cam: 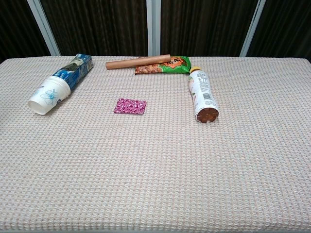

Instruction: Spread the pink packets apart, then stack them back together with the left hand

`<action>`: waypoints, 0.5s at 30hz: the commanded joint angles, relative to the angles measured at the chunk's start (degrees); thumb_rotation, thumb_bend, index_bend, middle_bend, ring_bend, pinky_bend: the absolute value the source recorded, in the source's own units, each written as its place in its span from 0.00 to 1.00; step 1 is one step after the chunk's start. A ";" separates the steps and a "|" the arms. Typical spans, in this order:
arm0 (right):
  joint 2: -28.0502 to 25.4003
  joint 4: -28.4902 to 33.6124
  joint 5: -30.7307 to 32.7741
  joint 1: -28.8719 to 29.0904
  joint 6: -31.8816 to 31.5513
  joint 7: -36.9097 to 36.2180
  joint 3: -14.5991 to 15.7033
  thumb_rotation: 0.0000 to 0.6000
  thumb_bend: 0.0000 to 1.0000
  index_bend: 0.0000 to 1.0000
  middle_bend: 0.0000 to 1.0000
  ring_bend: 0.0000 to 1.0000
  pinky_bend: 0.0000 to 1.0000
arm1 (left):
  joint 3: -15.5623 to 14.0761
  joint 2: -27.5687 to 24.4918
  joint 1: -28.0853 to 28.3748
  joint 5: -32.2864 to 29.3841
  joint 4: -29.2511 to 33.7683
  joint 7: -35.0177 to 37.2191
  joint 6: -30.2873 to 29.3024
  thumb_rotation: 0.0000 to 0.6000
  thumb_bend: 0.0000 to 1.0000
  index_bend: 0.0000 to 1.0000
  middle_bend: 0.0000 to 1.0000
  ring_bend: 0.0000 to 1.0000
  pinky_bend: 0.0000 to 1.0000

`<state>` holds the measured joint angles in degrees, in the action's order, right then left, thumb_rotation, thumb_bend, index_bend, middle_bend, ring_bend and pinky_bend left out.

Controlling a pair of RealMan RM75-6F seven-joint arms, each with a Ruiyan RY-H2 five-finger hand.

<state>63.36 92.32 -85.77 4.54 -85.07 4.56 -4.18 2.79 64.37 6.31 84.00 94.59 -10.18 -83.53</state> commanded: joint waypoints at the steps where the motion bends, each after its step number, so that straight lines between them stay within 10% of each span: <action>1: 0.05 0.07 -0.12 0.00 -0.26 0.03 -0.09 0.84 0.17 0.26 0.21 0.09 0.10 | 0.05 0.05 0.07 -0.04 -0.05 -0.03 0.03 1.00 0.02 0.24 0.28 0.17 0.23; 15: -0.01 -0.48 -0.61 -0.60 -1.25 -1.29 0.12 0.84 0.17 0.26 0.21 0.09 0.10 | -0.17 0.16 -0.19 0.79 0.10 0.46 -0.90 1.00 0.02 0.24 0.28 0.17 0.23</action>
<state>63.35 91.84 -86.38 3.94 -86.33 3.27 -4.06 2.62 64.54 6.12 84.80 94.70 -9.72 -84.43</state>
